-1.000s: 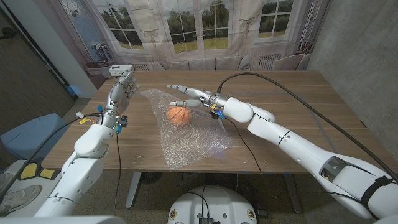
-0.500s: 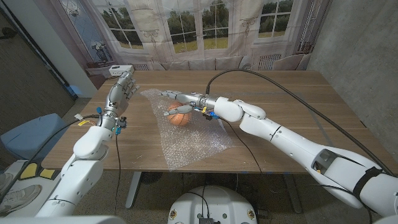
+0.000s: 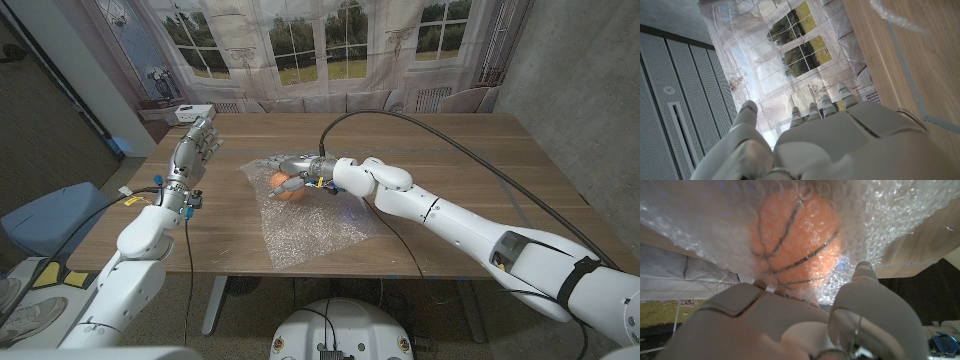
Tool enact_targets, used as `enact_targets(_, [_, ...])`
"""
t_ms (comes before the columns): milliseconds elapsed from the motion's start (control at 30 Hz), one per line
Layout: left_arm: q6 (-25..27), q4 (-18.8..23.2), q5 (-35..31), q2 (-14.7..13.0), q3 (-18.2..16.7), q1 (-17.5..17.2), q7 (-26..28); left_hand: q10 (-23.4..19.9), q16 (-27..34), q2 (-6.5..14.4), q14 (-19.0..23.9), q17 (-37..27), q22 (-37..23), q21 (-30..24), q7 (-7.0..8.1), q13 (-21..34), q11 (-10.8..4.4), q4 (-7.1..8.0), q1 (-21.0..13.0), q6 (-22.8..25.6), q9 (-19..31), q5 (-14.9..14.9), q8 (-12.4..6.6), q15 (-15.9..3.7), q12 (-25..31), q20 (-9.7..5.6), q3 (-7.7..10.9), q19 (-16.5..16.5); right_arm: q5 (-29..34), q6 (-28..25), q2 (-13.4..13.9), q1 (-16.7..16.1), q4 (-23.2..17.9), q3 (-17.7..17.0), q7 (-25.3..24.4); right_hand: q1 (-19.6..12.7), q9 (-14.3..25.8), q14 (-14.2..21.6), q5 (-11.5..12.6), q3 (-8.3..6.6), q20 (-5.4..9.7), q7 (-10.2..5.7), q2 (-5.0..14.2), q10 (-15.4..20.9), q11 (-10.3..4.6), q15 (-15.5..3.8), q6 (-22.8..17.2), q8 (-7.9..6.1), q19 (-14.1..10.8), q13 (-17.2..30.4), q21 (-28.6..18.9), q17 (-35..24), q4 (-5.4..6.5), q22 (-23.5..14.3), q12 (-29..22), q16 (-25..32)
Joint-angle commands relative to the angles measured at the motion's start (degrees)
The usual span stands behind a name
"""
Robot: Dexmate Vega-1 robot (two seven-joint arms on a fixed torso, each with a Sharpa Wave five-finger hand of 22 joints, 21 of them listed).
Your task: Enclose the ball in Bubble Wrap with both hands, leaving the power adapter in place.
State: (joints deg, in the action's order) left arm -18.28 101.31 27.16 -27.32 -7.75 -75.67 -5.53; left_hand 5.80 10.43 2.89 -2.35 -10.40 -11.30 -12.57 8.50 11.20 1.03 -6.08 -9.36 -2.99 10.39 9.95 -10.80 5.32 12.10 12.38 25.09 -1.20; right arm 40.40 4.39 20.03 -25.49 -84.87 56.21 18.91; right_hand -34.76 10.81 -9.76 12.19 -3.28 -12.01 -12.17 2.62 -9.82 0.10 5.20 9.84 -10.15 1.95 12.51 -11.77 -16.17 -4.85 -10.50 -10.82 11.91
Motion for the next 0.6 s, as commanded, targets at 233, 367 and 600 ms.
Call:
enact_targets(233, [0.1, -1.77, 0.87, -0.2, 0.48, 1.69, -1.17, 0.1, 0.43, 0.01, -0.01, -0.18, -0.25, -0.05, 0.19, 0.04, -0.04, 0.13, 0.74, 0.15, 0.17, -0.08, -0.06, -0.06, 0.12, -0.05, -0.23, 0.05, 7.16, -8.69, -0.89, 1.98, 1.39, 3.53, 7.63, -4.32, 0.33, 4.63, 1.27, -0.34, 0.14, -0.43, -0.02, -7.63, -0.75, -1.36, 1.66, -1.4, -17.51, -0.07, -5.62, 2.23, -2.53, -0.43, -1.39, 1.62])
enact_targets(367, [0.28, -2.11, 0.82, -0.16, 0.67, 2.26, -1.07, 0.05, 0.43, 0.04, -0.02, -0.18, -0.25, -0.09, 0.26, 0.04, -0.09, 0.17, 0.84, 0.21, 0.17, -0.08, -0.08, -0.07, 0.13, -0.06, -0.25, -0.03, 6.97, -8.65, -1.2, 2.54, 2.29, 3.86, 8.6, -6.06, 0.42, 8.1, 1.35, -0.67, 0.15, -0.46, 0.45, -5.54, -2.1, -2.98, 0.26, -1.67, -24.81, -0.15, -7.49, 2.98, -3.06, -0.23, -2.16, 2.42])
enact_targets(600, [0.46, -3.02, 0.93, -0.12, 1.22, 3.35, -1.24, -0.11, 0.47, 0.08, 0.09, -0.18, -0.25, -0.15, 0.28, 0.03, -0.05, 0.24, 1.02, 0.48, 0.17, -0.07, -0.18, -0.18, 0.19, -0.05, -0.28, -0.17, 6.05, -6.69, -1.21, 3.42, 4.61, 4.53, 9.05, -12.59, 0.64, 14.47, 2.08, -2.35, 1.94, -0.49, 1.45, 2.22, -4.26, -6.31, -5.75, -2.84, -36.19, -0.15, -9.6, 3.53, -4.5, 0.22, -4.35, 4.06])
